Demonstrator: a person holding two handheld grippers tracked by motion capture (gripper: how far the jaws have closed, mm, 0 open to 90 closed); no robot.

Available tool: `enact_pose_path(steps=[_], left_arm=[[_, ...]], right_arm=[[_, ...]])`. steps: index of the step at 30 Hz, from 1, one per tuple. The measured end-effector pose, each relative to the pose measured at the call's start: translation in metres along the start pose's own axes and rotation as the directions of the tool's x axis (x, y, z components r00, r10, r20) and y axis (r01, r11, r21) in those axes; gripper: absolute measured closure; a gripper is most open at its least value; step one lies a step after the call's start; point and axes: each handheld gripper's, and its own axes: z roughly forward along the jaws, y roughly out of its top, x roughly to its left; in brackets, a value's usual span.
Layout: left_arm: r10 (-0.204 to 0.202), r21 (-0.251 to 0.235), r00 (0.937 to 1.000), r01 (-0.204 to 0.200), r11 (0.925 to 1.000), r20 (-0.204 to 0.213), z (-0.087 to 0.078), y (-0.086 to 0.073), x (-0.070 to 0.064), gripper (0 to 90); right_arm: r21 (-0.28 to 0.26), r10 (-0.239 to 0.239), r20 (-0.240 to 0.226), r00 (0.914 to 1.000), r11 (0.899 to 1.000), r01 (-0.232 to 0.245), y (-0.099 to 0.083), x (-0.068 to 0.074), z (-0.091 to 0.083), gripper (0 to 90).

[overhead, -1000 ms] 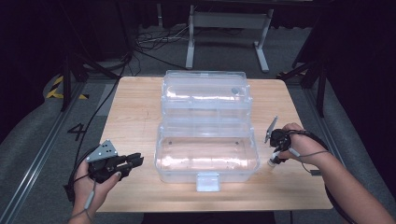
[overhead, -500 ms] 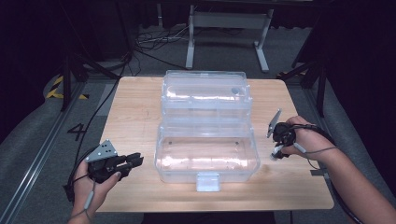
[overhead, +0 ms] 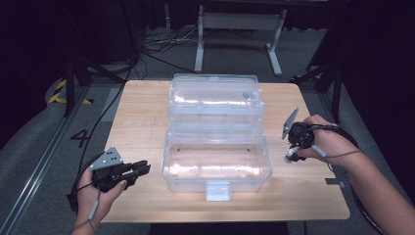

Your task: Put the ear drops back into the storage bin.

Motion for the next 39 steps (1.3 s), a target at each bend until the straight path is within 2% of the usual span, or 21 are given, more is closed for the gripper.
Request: enact_pose_path(steps=[7,12,25,39], left_arm=[[-0.001,0.006,1.0,0.001,1.0,0.003,0.001,0.0,-0.001,75.8],[-0.001,0.0,1.0,0.001,1.0,0.002,0.0,0.0,0.0,75.6],[-0.003,-0.001,1.0,0.003,1.0,-0.001,-0.001,-0.001,0.001,75.6],[-0.011,-0.006,0.9999,0.011,0.9999,-0.002,-0.002,-0.001,0.002,75.7]], right_arm=[[-0.02,-0.014,0.004,0.9999,1.0,0.014,0.007,0.006,-0.014,59.9],[-0.029,-0.042,0.008,0.9991,0.999,0.042,0.016,0.014,-0.023,59.9],[-0.047,-0.087,0.014,0.9961,0.995,0.088,0.036,0.027,-0.038,59.9],[-0.062,-0.159,-0.009,0.9873,0.985,0.158,0.067,0.038,-0.038,59.9]])
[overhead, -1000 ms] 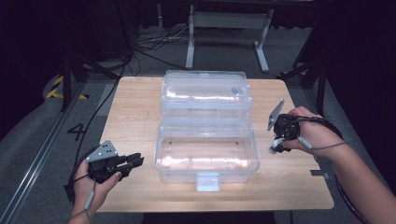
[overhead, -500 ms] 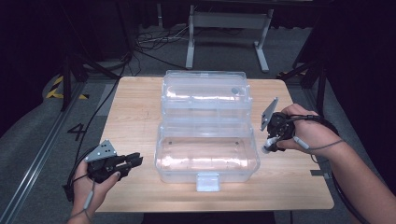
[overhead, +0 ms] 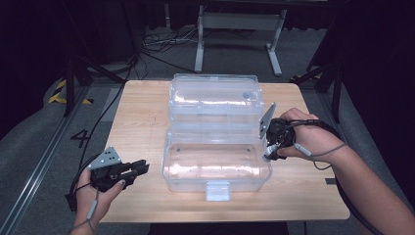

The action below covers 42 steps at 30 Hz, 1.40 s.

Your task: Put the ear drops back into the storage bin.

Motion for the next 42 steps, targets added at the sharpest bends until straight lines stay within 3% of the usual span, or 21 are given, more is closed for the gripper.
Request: enact_pose_path(steps=[8,15,24,42], left_arm=[[0.004,0.001,1.0,-0.004,1.0,0.001,0.0,0.0,-0.001,75.6],[0.005,0.001,1.0,-0.005,1.0,0.001,0.0,0.0,0.0,75.7],[0.01,0.005,0.9999,-0.01,0.9999,0.004,0.002,0.0,-0.001,75.7],[0.008,0.008,1.0,-0.008,0.9999,0.006,0.002,0.0,-0.001,75.6]], right_arm=[[-0.011,-0.027,-0.02,0.9995,1.0,0.026,0.015,0.003,0.012,59.9],[0.02,-0.052,-0.032,0.9981,0.998,0.052,0.023,0.006,0.028,59.9],[0.061,-0.057,-0.043,0.9975,0.996,0.059,0.024,0.007,0.05,59.9],[0.094,-0.061,-0.072,0.9956,0.993,0.067,0.025,0.01,0.083,59.9]])
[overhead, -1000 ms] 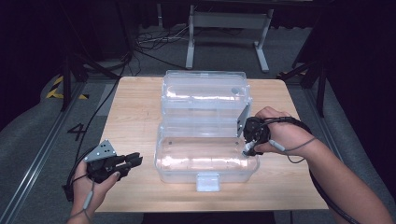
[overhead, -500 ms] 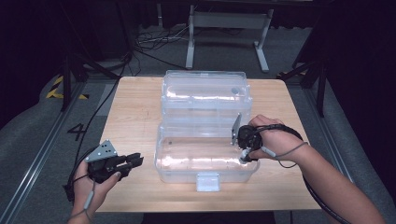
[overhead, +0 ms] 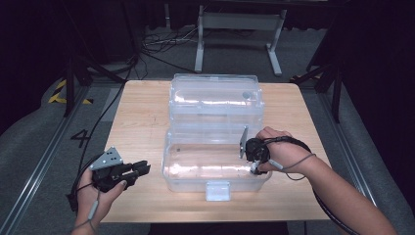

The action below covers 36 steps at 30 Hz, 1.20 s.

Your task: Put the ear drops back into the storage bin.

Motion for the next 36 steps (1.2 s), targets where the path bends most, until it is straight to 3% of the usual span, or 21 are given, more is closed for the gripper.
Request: enact_pose_path(steps=[13,36], left_arm=[[0.002,0.003,1.0,-0.002,1.0,0.004,0.001,0.0,0.0,75.3],[0.001,0.006,1.0,-0.001,1.0,0.005,0.002,0.0,0.0,75.3]], right_arm=[[0.027,0.0,-0.01,0.9999,1.0,0.0,0.002,0.001,0.017,59.9],[0.057,-0.016,-0.017,0.9997,0.998,0.017,0.007,0.001,0.029,59.9]])
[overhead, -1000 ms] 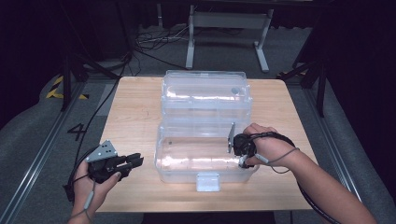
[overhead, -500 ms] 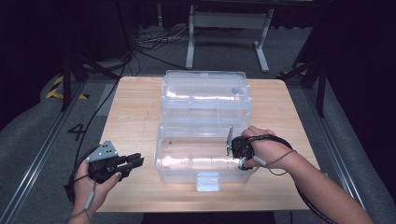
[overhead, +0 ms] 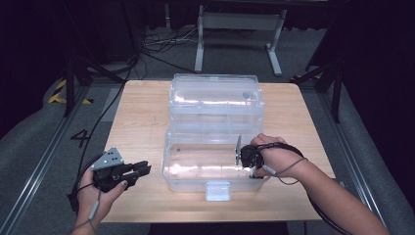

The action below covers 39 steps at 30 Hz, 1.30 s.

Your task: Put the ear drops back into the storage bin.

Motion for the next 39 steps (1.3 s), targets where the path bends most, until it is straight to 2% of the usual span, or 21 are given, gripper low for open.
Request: enact_pose_path(steps=[15,18,26,39], left_arm=[[-0.001,0.002,1.0,0.001,1.0,0.005,0.0,0.0,0.0,75.1],[-0.006,0.008,1.0,0.006,1.0,0.006,0.0,-0.001,0.001,75.1],[-0.005,0.005,1.0,0.005,1.0,0.008,0.0,0.0,0.001,74.8],[-0.005,0.011,0.9999,0.005,0.9999,0.016,0.003,0.002,0.0,74.6]], right_arm=[[0.016,-0.01,-0.019,0.9998,1.0,0.01,0.0,-0.003,0.005,59.7],[0.018,0.0,-0.02,0.9998,1.0,0.001,-0.001,-0.003,0.004,59.5],[0.004,0.001,-0.01,1.0,1.0,-0.001,-0.003,-0.003,0.0,55.0],[-0.069,0.022,0.05,0.9985,0.997,-0.018,-0.013,0.005,-0.039,55.2]])
